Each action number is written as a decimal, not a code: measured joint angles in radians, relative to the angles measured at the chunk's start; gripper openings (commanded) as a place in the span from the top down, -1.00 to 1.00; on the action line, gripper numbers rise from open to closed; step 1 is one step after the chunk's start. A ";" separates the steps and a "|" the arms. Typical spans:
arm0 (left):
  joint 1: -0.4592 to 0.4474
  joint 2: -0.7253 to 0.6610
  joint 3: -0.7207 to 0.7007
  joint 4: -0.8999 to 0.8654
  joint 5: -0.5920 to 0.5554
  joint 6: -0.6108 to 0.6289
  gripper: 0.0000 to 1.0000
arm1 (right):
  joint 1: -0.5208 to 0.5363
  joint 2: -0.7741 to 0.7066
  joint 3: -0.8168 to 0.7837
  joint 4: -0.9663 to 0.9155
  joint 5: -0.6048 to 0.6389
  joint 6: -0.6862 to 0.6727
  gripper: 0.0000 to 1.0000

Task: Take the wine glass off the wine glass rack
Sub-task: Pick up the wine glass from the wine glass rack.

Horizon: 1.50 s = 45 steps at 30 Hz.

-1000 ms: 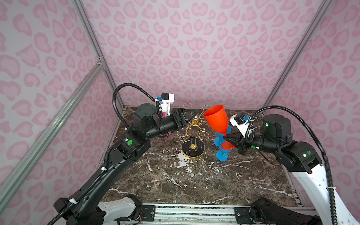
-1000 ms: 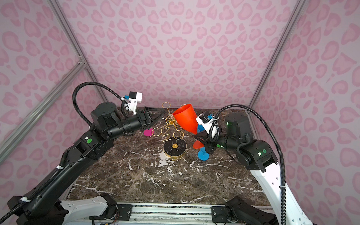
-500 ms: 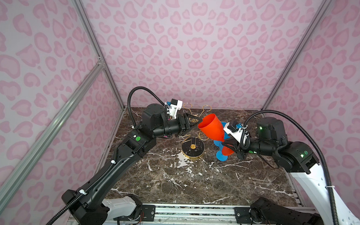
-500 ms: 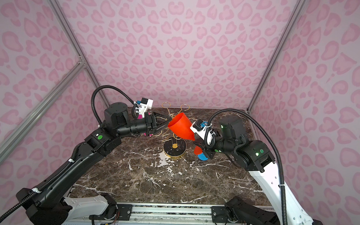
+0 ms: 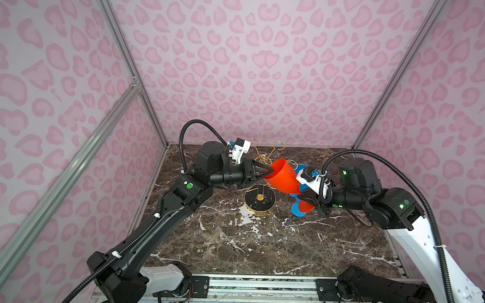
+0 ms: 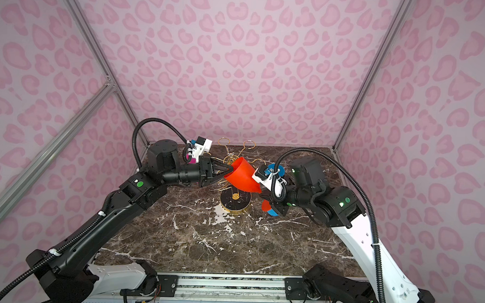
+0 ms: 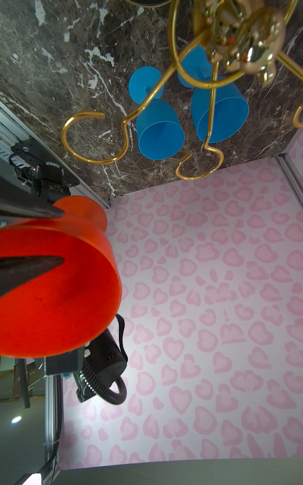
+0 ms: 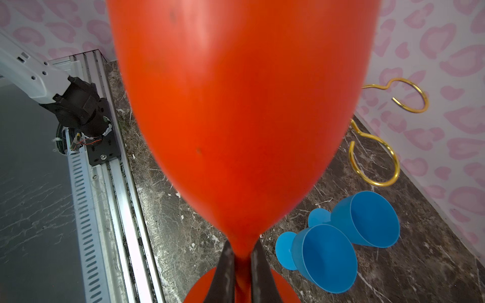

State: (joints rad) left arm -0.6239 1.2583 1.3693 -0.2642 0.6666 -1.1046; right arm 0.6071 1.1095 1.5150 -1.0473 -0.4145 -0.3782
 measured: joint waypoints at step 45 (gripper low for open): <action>0.095 -0.020 0.032 -0.039 -0.088 0.060 0.93 | 0.008 -0.463 -0.111 0.419 0.379 0.072 -0.99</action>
State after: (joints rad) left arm -0.5289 1.2385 1.4017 -0.3027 0.5785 -1.0451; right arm 0.6151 0.6468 1.4036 -0.6281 -0.0357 -0.3061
